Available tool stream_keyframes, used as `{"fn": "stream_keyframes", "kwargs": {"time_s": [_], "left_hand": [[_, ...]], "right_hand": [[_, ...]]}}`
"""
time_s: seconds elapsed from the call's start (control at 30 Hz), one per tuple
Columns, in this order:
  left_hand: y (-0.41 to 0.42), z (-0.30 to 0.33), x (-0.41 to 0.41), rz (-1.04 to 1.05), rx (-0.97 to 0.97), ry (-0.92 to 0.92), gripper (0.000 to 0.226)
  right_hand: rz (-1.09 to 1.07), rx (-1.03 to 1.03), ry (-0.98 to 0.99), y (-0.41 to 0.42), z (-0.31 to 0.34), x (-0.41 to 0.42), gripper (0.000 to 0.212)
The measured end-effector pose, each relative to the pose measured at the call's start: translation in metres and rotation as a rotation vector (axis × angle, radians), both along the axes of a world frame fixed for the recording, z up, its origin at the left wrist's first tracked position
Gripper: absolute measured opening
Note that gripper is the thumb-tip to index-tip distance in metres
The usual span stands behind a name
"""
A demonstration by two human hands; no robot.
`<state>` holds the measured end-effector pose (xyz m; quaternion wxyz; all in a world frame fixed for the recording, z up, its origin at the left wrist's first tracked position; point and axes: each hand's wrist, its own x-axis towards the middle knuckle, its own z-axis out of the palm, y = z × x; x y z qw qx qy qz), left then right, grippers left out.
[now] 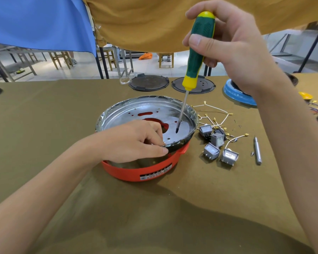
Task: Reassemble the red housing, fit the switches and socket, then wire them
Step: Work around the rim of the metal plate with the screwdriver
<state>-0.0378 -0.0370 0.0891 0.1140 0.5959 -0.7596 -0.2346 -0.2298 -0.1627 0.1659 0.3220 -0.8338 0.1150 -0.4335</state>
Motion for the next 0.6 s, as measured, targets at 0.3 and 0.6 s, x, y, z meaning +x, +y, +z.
{"fn": "stream_keyframes", "kwargs": {"time_s": [0.3,0.6], "left_hand": [[0.001,-0.002,-0.003,-0.011,-0.016,-0.025,0.044],[0.01,-0.007,-0.01,-0.044,-0.14,-0.156,0.044]], "right_hand": [[0.011,0.007,-0.008,-0.001,0.0,0.0,0.031],[0.022,0.006,-0.012,-0.001,0.0,0.0,0.03]]}}
